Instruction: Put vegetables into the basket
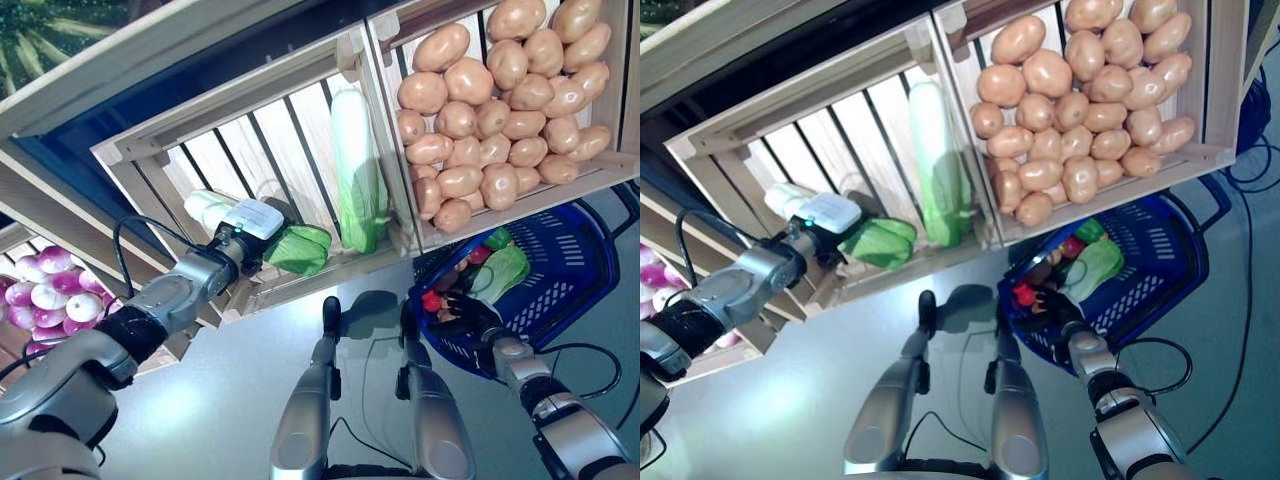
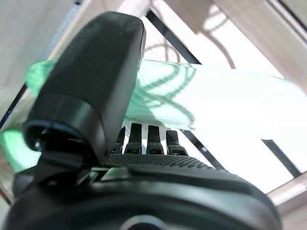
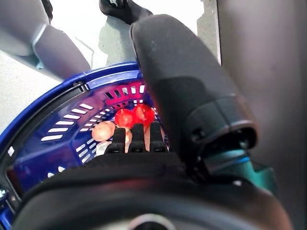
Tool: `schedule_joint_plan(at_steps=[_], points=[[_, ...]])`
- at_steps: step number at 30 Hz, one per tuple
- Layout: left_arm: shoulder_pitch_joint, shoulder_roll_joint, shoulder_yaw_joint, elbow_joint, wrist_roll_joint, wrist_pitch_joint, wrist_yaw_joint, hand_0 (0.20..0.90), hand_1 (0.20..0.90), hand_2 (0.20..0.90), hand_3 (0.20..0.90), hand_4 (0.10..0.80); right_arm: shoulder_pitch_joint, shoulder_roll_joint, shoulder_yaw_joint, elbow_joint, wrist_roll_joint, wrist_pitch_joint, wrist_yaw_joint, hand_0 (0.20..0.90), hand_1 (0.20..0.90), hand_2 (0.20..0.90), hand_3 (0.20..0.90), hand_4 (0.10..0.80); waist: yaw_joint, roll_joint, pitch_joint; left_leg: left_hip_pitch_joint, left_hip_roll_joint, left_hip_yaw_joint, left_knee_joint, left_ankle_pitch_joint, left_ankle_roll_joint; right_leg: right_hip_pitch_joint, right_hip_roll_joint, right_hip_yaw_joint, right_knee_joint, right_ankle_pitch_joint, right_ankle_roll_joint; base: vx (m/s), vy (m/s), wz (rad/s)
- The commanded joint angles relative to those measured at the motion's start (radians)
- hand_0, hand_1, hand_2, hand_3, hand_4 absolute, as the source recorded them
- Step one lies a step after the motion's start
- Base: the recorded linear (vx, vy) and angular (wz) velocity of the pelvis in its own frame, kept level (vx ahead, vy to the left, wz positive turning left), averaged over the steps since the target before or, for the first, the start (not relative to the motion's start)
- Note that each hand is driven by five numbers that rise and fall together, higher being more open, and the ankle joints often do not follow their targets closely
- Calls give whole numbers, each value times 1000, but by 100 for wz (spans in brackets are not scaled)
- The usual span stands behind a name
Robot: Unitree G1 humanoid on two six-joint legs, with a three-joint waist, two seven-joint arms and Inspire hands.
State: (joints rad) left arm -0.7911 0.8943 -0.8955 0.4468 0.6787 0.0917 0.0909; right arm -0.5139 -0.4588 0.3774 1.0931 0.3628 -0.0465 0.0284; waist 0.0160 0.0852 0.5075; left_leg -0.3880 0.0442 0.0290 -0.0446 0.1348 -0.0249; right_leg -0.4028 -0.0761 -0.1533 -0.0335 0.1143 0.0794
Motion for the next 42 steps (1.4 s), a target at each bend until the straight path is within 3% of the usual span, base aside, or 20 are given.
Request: schedule_joint_plan(at_steps=[1,2,4,10,15,21,22,23,32,42], points=[[-67,2,79,53,80,73,215,900,900,900,900,800,-19,-10,34,-32,53,-8,-17,900,900,900,900,800,-7,-36,12,-123,-23,-16,68,3,-41,-89,-42,-4,150,-20,20,-19,-36,-3],[-57,-24,92,109,102,77,320,900,900,900,900,800,-31,-11,37,-37,62,-9,-18,900,900,900,900,800,-7,-44,13,-135,-21,-16,69,6,-42,-103,-40,-3,153,-19,21,-21,-38,-2],[-52,-48,102,152,105,76,379,900,900,900,900,800,-39,-9,40,-42,72,-9,-23,900,900,900,900,800,-7,-49,13,-147,-20,-16,71,9,-43,-115,-39,-3,160,-20,21,-19,-41,1],[-12,-202,174,404,67,46,677,900,900,900,900,800,-52,9,53,-89,89,-7,-53,900,900,900,900,800,-15,-84,13,-205,-18,-24,90,20,-49,-176,-28,5,192,-21,22,-9,-34,1],[-5,-298,203,531,29,54,790,900,900,900,900,800,-48,20,71,-141,68,16,-71,900,900,900,900,800,-31,-100,13,-244,-14,-28,108,21,-56,-218,-20,12,211,-21,21,-1,0,-1],[-31,-342,232,607,-14,52,877,900,900,900,900,800,-47,27,85,-154,76,23,-82,900,900,900,900,800,-49,-121,13,-286,-10,-29,126,23,-61,-261,-9,22,228,-21,16,2,3,-1],[-35,-344,237,614,-19,48,884,526,526,526,526,551,-48,27,86,-152,73,21,-79,900,900,900,900,800,-51,-124,13,-288,-9,-29,127,24,-62,-264,-7,24,229,-21,16,3,8,-6],[-43,-347,241,628,-24,41,898,300,300,300,300,400,-49,29,91,-151,74,18,-81,900,900,900,900,800,-54,-127,13,-291,-7,-29,126,25,-63,-269,-5,26,230,-21,15,3,2,-7],[-91,-341,278,671,-98,13,941,300,300,300,300,400,-57,39,105,-146,72,3,-87,900,900,900,900,800,-63,-139,13,-287,-9,-31,130,23,-66,-269,4,29,235,-23,11,0,-2,-2],[-46,-321,351,653,-133,-67,992,300,300,300,300,400,-33,60,102,-159,74,-29,-94,900,900,900,900,800,-51,-144,11,-148,-12,-32,116,-2,-61,-141,-3,15,213,-39,7,-4,-6,-1]])
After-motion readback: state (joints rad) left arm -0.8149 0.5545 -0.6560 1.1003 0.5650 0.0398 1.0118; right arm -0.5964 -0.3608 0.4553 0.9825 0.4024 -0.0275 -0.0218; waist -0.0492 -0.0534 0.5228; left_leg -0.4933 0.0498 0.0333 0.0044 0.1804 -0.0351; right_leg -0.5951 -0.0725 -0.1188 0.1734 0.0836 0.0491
